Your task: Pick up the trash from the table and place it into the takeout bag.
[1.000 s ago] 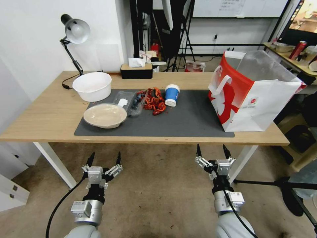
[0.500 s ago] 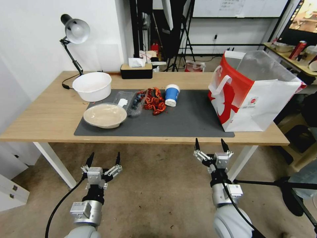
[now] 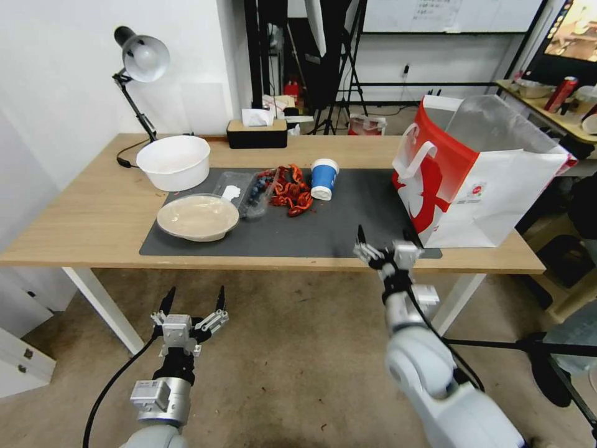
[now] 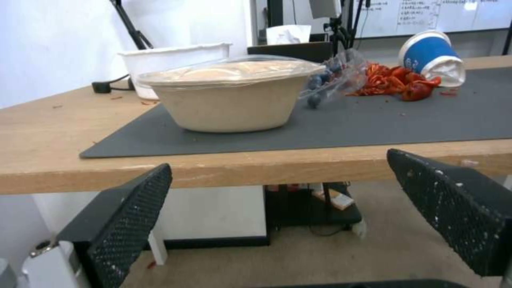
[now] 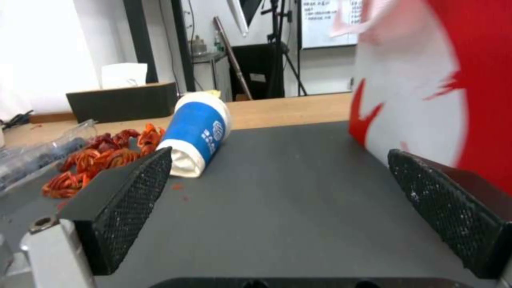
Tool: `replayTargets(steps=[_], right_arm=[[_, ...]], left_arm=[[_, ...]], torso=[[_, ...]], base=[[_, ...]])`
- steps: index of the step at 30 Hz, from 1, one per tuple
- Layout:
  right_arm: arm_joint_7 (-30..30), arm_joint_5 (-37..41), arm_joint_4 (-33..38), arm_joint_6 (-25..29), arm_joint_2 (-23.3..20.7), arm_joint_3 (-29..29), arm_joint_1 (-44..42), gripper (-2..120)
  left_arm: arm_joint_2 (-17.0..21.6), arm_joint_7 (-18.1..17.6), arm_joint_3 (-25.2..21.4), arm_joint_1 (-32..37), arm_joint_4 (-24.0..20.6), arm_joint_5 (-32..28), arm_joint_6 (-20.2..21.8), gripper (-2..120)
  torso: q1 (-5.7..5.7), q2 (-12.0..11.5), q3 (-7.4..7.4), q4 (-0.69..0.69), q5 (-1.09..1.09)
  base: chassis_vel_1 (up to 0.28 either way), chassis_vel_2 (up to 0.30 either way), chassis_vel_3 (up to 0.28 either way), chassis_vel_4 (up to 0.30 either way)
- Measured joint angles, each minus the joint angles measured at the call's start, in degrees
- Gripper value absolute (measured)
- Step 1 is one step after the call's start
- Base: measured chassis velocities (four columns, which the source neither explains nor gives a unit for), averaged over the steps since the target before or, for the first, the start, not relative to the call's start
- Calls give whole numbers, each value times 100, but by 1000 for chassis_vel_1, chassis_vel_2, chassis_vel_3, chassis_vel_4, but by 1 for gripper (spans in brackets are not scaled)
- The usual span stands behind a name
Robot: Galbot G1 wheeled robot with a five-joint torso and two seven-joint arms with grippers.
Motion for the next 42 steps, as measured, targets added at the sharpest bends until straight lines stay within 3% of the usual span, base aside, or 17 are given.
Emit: replayTargets(steps=[12, 22, 30, 42], right_arm=[[338, 896, -942, -534, 278, -510, 1403, 100], [676, 1510, -2245, -851, 932, -881, 2778, 100], [775, 1772, -3245, -915, 1441, -958, 3262, 100], [644, 1817, -3977, -845, 1629, -978, 3612, 100]], left_arm=[[-26, 2, -36, -55, 74, 4, 21, 100], [-43, 3, -130, -51, 89, 5, 13, 100], [-49, 2, -196, -43, 92, -36, -17, 100], [-44, 2, -274, -36, 113, -69, -92, 100]], torso=[[0, 0, -1, -1, 0], [0, 0, -1, 0, -2], [1, 0, 0, 1, -2], [1, 0, -1, 0, -1]], base=[[0, 0, 0, 0], [0, 0, 0, 0], [0, 0, 0, 0], [0, 0, 0, 0]])
